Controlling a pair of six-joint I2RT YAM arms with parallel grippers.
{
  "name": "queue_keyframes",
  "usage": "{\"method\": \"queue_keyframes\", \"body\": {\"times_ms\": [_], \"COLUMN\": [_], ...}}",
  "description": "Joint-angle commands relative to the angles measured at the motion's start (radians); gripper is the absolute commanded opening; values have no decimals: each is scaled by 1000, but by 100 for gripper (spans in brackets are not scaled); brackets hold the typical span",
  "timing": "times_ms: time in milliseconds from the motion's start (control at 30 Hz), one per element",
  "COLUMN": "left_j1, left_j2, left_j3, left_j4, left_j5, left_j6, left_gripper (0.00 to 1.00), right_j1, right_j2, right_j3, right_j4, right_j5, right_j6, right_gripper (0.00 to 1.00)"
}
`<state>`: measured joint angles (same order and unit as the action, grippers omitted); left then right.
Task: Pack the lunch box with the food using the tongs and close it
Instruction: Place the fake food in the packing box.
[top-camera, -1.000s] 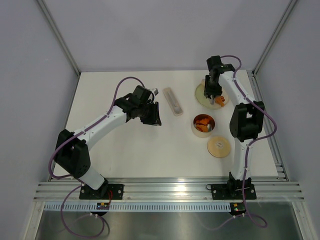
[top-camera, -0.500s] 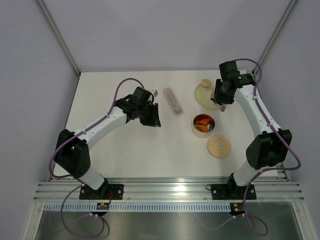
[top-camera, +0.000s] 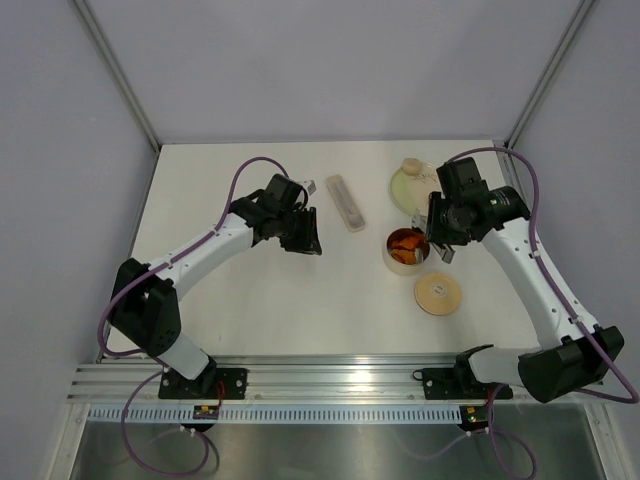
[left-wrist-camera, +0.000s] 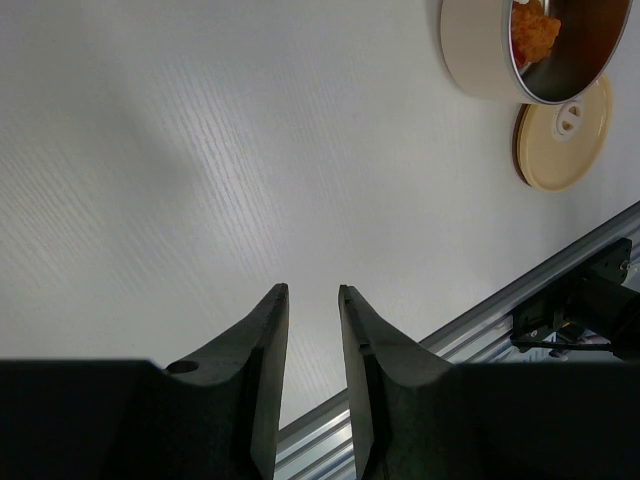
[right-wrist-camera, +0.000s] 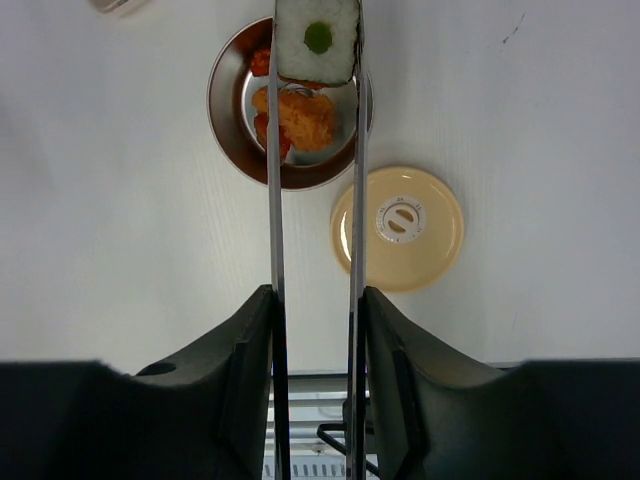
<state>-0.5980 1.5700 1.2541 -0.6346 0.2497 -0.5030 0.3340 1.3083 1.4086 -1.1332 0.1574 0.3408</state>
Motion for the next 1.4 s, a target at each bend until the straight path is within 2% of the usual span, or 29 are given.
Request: {"method": "queue_keyframes", "body": {"times_ms": [0,533,700,800,867,967,1167,1367], "left_j1": [4,4,6,4,6,4,6,6], "left_j2": [-19,-22,-21,-25,-24,-24,-21,-19], "left_j3": [24,19,13,8,5,2,2,4], "left_j4": [23,13,19,23,24,26,27,29], "left_j5": [10,-1,-1,-1,-1,-1,0,3], "left_j6": [1,-3,-6,-8,-8,-8,-8,-8], "left_gripper": [31,31,31,31,31,31,31,31], "right_j1": [28,91,99,102,100,102,102,102], "right_j2": [-53,34,60,65,68,66,46,20], "right_j3": [-11,-71,-79,-88,-86,-79,-42,-2], "right_j4": [-20,58,62,75,78,75,46,23], "right_j5": [-48,-78,-71,-68,-64,-55,-19,28], "right_j6": [29,26,24,27,27,32,30,35], "right_gripper": [31,31,35,41,53,59,58,47]}}
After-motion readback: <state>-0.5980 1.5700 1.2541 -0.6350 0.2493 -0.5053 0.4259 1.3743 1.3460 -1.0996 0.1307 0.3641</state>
